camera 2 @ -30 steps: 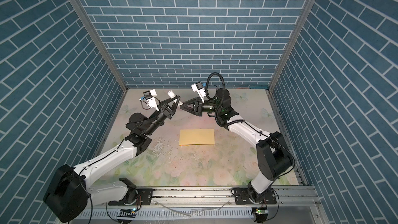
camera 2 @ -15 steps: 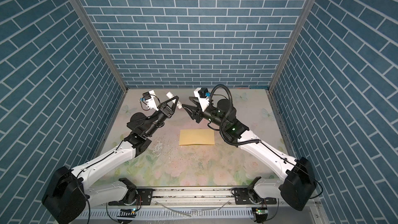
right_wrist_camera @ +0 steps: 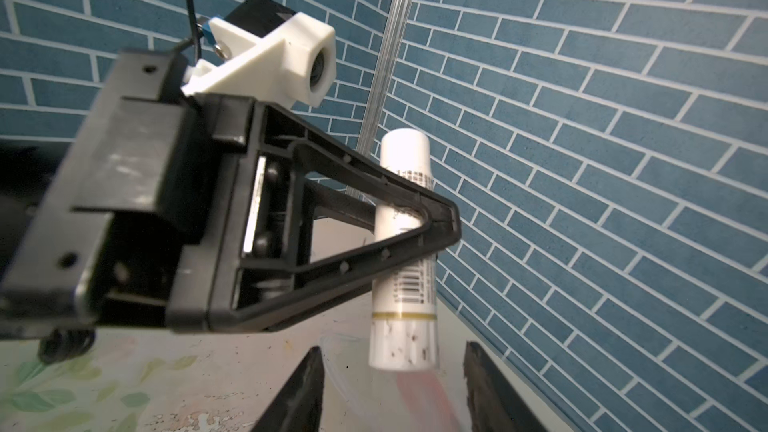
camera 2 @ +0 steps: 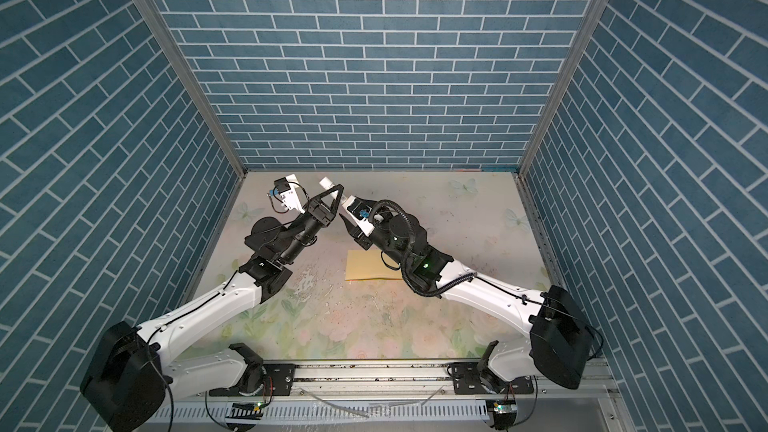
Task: Place the letter into the envelope and seal it
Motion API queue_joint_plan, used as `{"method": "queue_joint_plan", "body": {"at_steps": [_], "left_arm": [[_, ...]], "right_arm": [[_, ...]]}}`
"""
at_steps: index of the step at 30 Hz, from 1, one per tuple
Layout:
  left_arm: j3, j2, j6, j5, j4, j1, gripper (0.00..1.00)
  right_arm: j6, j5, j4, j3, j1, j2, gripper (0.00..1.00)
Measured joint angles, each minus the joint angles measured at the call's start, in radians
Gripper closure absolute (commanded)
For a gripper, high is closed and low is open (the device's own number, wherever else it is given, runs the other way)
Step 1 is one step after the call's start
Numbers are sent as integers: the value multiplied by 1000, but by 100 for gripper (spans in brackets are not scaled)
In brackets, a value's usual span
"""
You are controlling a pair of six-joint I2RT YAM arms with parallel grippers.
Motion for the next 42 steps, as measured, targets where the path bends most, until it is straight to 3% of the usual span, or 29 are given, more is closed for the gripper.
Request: {"method": "queue_joint_plan", "body": {"at_steps": [4,16,24,37,42], "left_arm": [[0,0,-4,0,0,0,100],[0,0,-7,1,0,0,100],[0,0,-8,1,0,0,100],[0,1,-9,1,1,0,100],[0,3,-10,0,0,1,100]], "right_arm": [[-27,26,17,1,6,19,56],[-34,55,32,2,11,36,58],[-42,62,47,2,14,37,65],[-42,67,61,3,18,39,66],[-47,74,61,6,19,45,77]]}}
